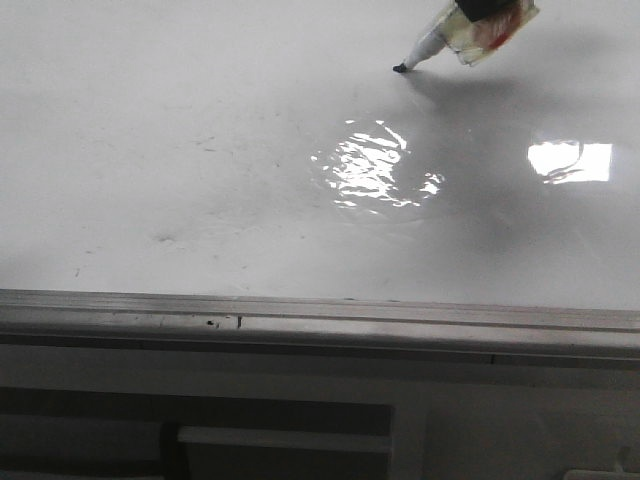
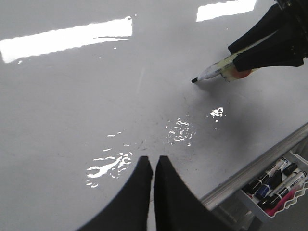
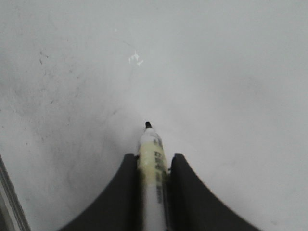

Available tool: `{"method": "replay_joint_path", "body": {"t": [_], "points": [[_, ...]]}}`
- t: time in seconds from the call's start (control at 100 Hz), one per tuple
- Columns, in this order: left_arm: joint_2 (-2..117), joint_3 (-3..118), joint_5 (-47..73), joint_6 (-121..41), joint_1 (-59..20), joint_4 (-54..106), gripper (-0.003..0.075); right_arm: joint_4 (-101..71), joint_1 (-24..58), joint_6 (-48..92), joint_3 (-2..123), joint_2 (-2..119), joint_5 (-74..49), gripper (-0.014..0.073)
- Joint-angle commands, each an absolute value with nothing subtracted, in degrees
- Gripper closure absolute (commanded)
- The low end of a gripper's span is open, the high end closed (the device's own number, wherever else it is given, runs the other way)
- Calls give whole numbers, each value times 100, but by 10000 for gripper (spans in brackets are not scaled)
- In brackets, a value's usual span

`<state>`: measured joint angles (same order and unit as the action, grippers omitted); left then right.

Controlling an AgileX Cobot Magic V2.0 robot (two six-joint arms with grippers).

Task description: Write number 5 on whiteboard

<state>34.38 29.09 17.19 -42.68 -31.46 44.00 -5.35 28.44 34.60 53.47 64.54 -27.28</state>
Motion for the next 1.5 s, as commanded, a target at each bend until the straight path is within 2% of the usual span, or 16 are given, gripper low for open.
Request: {"method": "replay_joint_path", "body": {"t": [0.0,0.38,0.51,0.72,1.0,1.32,1.49], "points": [[3437,3058,1427,-4208,-3136,4532,741,-50,2788,3399,5434,6497,-3007,655],[3437,3058,1408,-4208,-3136,4532,741,0,3513,2574,5235,6587,-3267,655],[3437,3058,1408,-4208,-3136,4532,741,789,3499,1858,5235,6613,-3256,655],[3437,3058,1408,-4208,-3136,4532,741,2532,3499,200,5355,6599,-4305,655],[3437,3058,1419,-4208,-3136,4532,741,2359,3510,-35,5340,6227,-4988,655],[3437,3058,1441,-4208,-3136,4532,741,1837,4537,-386,5210,6877,-4239,655],[3437,3058,1441,-4208,-3136,4532,741,1847,4623,-534,5412,7234,-4042,655]]}}
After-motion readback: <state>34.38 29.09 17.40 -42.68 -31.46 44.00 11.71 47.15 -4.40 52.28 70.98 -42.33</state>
